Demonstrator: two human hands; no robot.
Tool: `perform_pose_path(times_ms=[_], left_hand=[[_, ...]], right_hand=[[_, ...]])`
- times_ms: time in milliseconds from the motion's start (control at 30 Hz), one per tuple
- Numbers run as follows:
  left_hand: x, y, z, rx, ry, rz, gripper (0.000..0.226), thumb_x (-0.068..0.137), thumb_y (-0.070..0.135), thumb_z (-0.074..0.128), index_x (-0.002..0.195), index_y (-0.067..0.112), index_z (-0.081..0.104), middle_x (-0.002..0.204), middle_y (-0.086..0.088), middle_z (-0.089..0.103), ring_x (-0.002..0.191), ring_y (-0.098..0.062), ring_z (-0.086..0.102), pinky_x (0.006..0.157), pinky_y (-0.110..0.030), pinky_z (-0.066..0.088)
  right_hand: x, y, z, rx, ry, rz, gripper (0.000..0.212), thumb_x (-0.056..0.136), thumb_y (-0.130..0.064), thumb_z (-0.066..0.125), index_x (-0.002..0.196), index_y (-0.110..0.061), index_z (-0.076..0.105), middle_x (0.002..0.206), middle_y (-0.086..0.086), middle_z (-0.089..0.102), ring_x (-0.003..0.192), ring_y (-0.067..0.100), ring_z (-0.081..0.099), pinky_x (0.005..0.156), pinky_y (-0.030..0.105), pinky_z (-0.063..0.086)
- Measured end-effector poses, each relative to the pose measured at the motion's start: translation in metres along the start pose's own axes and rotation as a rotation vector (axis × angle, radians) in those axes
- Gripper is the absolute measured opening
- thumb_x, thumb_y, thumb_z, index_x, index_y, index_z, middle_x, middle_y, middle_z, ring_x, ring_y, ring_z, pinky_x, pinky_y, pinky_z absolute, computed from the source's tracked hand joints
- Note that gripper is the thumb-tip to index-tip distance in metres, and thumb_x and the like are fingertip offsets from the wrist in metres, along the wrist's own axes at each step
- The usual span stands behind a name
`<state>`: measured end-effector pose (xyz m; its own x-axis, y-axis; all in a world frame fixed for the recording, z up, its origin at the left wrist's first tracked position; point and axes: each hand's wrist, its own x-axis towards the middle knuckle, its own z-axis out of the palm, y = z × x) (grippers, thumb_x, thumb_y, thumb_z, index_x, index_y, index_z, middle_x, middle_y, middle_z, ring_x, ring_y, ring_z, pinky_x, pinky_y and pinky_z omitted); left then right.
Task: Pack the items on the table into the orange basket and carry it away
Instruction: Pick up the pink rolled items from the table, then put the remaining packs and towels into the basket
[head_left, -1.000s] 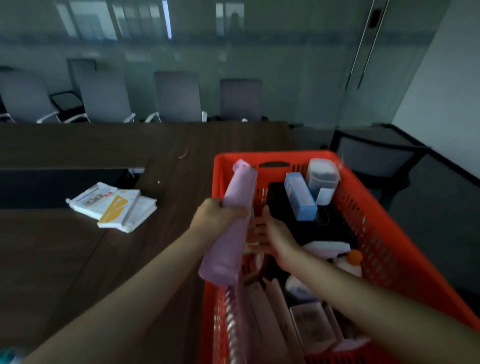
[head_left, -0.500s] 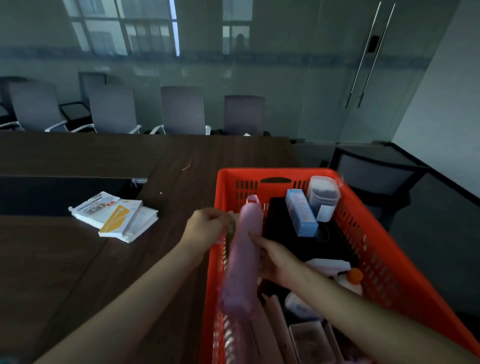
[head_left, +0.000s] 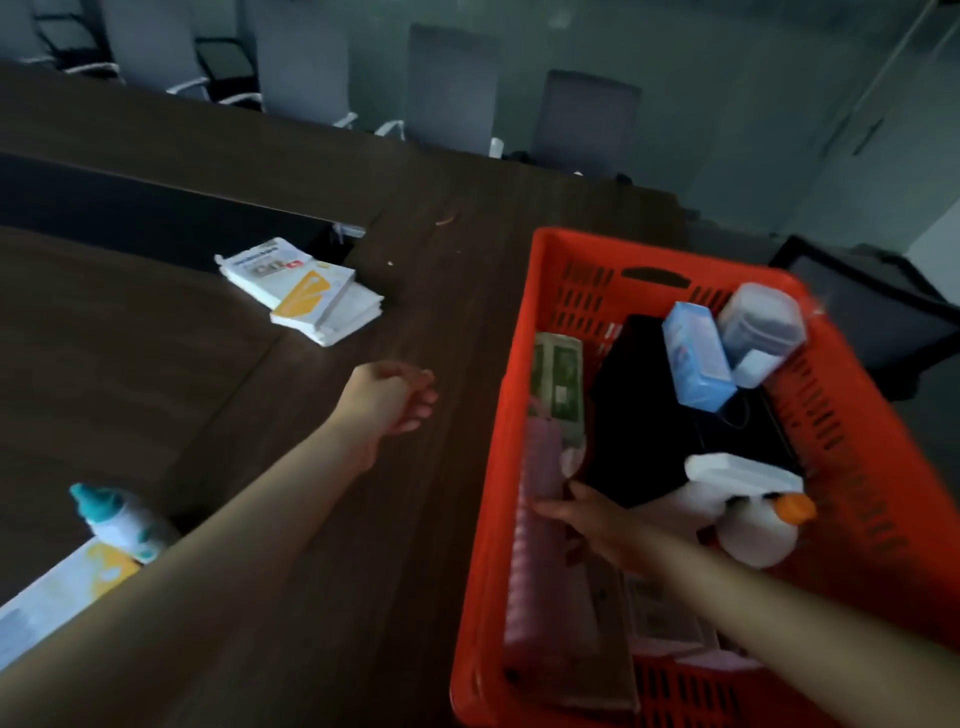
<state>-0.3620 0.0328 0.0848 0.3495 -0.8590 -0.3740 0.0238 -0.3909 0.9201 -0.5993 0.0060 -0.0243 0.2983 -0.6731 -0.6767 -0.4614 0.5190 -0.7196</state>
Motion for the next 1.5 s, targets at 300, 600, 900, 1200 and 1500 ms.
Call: perform_pose_path(times_ms=[300, 600, 900, 1200, 1500], left_hand=[[0.008, -0.005, -0.095, -0.11, 0.168, -0.008, 0.015, 0.093, 0.015, 0.054, 0.079, 0.017, 0.059, 0.074, -0.001, 0.062, 0.061, -0.011, 0.056, 0.057, -0.021, 0.045], [-0.005, -0.02, -0.199, -0.24, 0.301, 0.014, 0.014, 0.094, 0.016, 0.052, 0.082, 0.018, 0.059, 0.075, -0.002, 0.063, 0.061, -0.011, 0.055, 0.046, -0.014, 0.045], [-0.052, -0.091, -0.306, -0.404, 0.575, -0.082, 0.012, 0.092, 0.011, 0.056, 0.081, 0.012, 0.061, 0.067, -0.004, 0.056, 0.041, -0.006, 0.051, 0.041, -0.012, 0.041], [-0.061, -0.204, -0.345, -0.146, 0.624, -0.304, 0.021, 0.086, 0.023, 0.065, 0.1, 0.007, 0.063, 0.082, -0.006, 0.063, 0.072, -0.018, 0.058, 0.065, -0.027, 0.047], [-0.027, -0.283, -0.318, 0.978, 0.224, -0.294, 0.106, 0.072, 0.042, 0.075, 0.151, 0.028, 0.006, 0.157, -0.012, 0.008, 0.148, -0.035, -0.001, 0.117, -0.054, 0.005]], right_hand=[[-0.017, -0.123, 0.008, -0.059, 0.723, -0.764, 0.01, 0.091, -0.021, 0.058, 0.098, -0.018, 0.063, 0.095, 0.003, 0.062, 0.091, 0.018, 0.059, 0.079, 0.028, 0.046], [-0.041, -0.215, 0.186, -0.079, 0.084, -0.724, 0.015, 0.092, -0.016, 0.056, 0.082, -0.028, 0.057, 0.082, -0.004, 0.059, 0.069, 0.006, 0.055, 0.061, 0.02, 0.046], [-0.007, -0.186, 0.353, -0.523, -0.238, -0.641, 0.034, 0.085, -0.023, 0.066, 0.117, -0.018, 0.053, 0.099, 0.003, 0.053, 0.088, 0.015, 0.054, 0.086, 0.032, 0.048], [0.03, -0.158, 0.417, -1.139, -0.128, -0.849, 0.041, 0.088, -0.024, 0.06, 0.127, -0.018, 0.049, 0.126, 0.004, 0.039, 0.108, 0.024, 0.055, 0.083, 0.029, 0.045], [0.056, -0.139, 0.417, -1.045, -0.081, -0.92, 0.016, 0.087, -0.008, 0.061, 0.103, -0.007, 0.06, 0.108, 0.004, 0.044, 0.095, 0.02, 0.059, 0.081, 0.031, 0.054]])
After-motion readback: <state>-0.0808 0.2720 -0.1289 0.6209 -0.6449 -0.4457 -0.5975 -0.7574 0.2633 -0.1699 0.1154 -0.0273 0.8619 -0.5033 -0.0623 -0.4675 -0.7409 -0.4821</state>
